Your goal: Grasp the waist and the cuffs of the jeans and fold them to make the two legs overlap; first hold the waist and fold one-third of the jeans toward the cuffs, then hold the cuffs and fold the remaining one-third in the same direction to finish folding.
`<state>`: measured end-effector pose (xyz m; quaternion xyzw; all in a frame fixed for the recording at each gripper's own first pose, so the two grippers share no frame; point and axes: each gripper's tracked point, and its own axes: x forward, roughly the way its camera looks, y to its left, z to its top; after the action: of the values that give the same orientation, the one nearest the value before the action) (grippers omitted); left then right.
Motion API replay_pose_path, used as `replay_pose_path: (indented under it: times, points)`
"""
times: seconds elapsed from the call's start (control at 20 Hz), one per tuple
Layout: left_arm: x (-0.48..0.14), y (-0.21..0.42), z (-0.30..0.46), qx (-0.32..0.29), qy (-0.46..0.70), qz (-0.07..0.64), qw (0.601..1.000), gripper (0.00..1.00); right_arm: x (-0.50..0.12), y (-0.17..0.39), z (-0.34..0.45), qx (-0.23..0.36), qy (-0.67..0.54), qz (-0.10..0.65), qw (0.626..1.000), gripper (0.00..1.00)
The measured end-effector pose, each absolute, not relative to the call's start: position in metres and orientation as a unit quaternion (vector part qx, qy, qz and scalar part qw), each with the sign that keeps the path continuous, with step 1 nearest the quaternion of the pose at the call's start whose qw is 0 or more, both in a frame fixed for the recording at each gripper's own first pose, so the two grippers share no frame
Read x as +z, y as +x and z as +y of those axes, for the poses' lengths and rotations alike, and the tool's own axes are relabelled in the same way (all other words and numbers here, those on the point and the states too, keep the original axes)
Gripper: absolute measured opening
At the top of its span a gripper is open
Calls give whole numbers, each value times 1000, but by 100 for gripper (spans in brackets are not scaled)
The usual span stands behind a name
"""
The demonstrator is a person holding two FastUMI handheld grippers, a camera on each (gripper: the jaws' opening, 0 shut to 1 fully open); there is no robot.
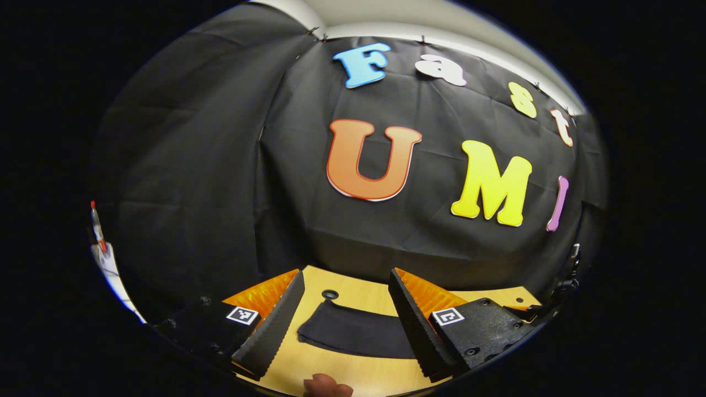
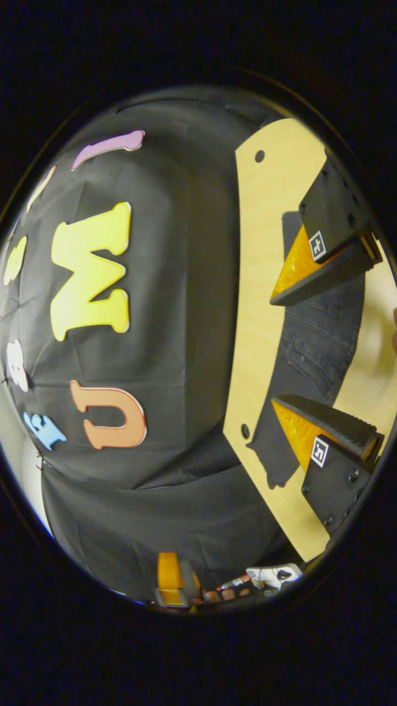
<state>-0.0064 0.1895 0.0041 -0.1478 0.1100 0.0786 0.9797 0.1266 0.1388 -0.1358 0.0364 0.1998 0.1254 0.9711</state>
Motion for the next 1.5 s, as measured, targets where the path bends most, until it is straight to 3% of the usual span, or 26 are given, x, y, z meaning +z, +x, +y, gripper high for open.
replay_pose_path:
  times: [0.1,0.15,0.2,0.25,0.4,0.45,0.7,0.8,0.85,1.2,1.5]
  points:
    - [-24,-3,192,78,-225,135,962,99,-105,131,126,118,38,174,977,94]
    - [-40,0,192,72,-276,141,948,99,-91,134,119,114,38,161,980,99]
    - [-51,2,190,67,-328,146,931,99,-75,136,111,109,35,147,982,94]
    - [-65,4,193,68,-375,153,912,99,-60,141,100,101,30,133,985,100]
    - [-120,7,195,89,-469,198,856,99,-21,145,71,77,38,101,991,100]
    - [-138,7,196,96,-483,211,845,99,-9,147,59,68,40,91,993,94]
    - [-216,10,194,124,-488,291,813,99,26,147,15,25,25,57,998,99]
    - [-226,15,197,132,-513,303,792,99,35,145,2,12,23,49,998,99]
    - [-236,19,199,138,-524,304,784,100,40,143,-3,6,24,44,999,94]
    - [-278,30,218,197,-575,335,720,99,60,135,-37,-31,22,28,999,94]
    - [-274,54,219,204,-587,332,709,99,59,134,-59,-57,36,33,997,94]
